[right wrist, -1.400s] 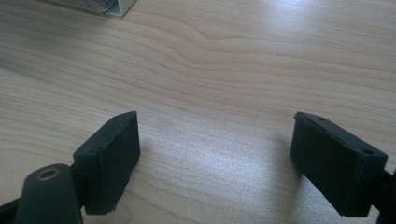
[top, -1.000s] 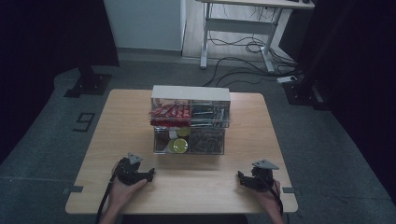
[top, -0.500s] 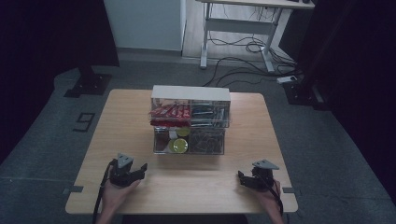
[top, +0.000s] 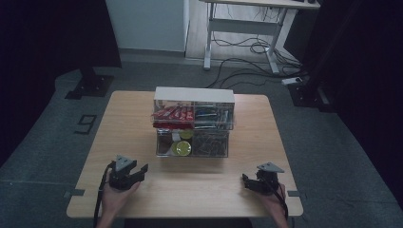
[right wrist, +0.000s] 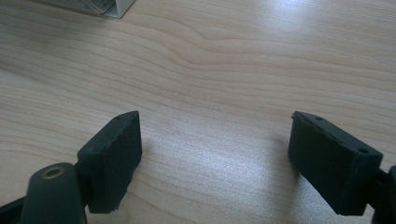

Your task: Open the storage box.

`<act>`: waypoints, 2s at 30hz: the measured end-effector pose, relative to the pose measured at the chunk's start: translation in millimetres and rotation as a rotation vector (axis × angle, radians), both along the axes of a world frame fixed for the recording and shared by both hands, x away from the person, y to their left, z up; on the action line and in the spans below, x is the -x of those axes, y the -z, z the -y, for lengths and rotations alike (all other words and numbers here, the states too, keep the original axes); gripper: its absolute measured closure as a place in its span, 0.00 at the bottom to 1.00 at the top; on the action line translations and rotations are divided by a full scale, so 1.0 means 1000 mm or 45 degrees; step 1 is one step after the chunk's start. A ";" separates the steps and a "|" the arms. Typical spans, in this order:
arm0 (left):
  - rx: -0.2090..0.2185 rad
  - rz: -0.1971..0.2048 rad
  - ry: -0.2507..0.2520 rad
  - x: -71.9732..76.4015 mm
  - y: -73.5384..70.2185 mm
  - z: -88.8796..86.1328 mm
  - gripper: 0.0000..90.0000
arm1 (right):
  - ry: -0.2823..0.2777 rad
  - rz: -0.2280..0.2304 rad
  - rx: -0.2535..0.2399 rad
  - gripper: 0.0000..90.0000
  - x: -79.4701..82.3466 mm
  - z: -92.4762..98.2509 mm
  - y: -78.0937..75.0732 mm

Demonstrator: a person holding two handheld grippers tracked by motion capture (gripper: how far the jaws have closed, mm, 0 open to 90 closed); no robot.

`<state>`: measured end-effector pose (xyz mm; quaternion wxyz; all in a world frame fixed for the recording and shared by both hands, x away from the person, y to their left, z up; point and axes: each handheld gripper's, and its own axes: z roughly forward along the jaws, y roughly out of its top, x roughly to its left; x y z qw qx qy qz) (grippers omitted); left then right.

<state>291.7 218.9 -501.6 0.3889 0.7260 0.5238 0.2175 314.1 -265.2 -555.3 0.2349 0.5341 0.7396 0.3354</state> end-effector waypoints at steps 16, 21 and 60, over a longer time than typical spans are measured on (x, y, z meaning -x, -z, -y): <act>0.075 0.034 0.068 0.007 -0.022 -0.004 0.67 | 0.007 0.001 -0.001 0.20 0.000 0.000 0.000; 0.079 0.036 0.076 0.009 -0.027 -0.004 0.75 | 0.008 0.001 -0.001 0.21 0.000 0.000 0.000; 0.165 0.135 0.174 0.010 -0.078 -0.003 0.98 | 0.021 -0.001 -0.004 0.21 -0.001 0.001 0.000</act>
